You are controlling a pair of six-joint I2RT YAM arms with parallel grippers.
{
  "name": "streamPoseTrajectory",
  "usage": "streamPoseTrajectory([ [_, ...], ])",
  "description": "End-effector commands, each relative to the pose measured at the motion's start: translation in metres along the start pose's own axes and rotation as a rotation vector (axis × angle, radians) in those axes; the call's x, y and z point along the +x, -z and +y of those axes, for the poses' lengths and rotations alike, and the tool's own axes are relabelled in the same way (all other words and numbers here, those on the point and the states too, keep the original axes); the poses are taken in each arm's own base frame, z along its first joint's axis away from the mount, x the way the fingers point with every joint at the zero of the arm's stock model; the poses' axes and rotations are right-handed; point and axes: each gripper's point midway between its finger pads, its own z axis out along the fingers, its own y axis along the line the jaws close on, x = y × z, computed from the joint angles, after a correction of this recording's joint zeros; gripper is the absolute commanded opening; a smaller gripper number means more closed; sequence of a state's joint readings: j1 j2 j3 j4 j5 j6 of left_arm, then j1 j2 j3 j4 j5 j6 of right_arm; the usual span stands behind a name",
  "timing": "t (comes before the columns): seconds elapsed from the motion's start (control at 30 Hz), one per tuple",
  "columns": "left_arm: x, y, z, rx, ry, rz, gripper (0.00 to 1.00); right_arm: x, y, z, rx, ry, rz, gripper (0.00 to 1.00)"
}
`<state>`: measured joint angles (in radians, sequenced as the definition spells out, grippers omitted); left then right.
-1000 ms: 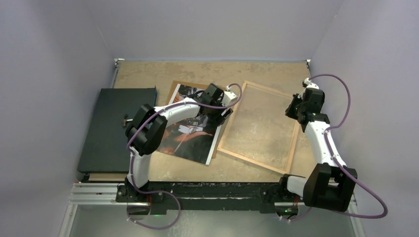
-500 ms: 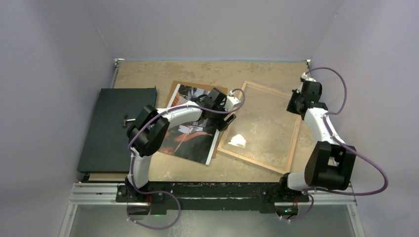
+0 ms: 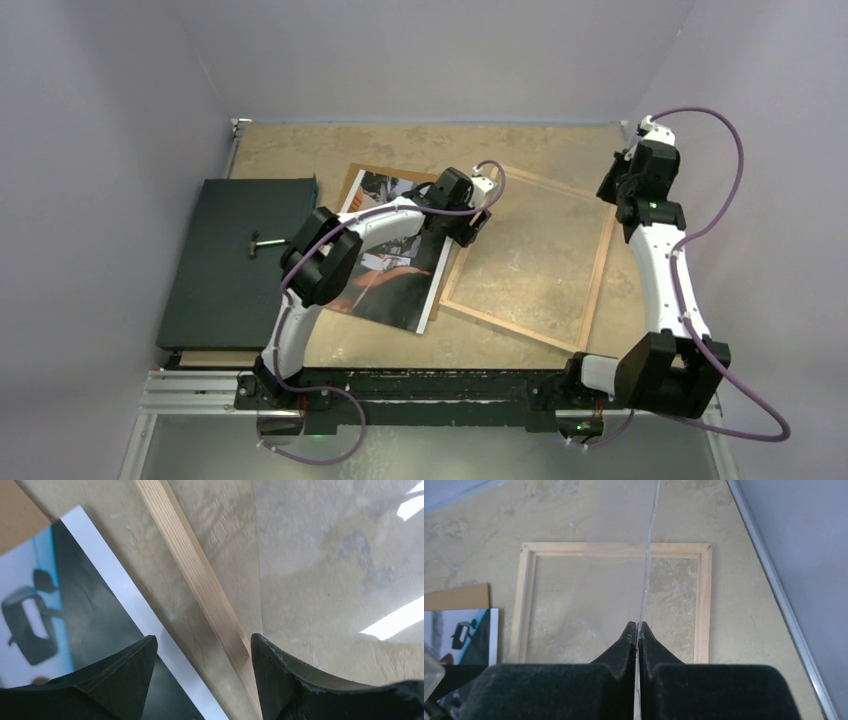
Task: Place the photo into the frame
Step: Move the photo frame to the center of the board.
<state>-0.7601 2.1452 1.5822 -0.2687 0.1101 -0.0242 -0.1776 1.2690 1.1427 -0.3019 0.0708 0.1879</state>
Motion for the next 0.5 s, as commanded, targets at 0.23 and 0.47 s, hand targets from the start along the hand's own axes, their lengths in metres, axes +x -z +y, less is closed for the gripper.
streamPoseTrajectory([
  [0.23, -0.022, -0.034, -0.013, -0.062, 0.019, -0.030, 0.51, -0.099, 0.076, 0.029, -0.140, -0.133, -0.345, 0.00],
  [0.47, -0.029, -0.037, -0.011, -0.101, 0.058, -0.052, 0.15, -0.118, 0.106, 0.025, -0.126, -0.142, -0.430, 0.00],
])
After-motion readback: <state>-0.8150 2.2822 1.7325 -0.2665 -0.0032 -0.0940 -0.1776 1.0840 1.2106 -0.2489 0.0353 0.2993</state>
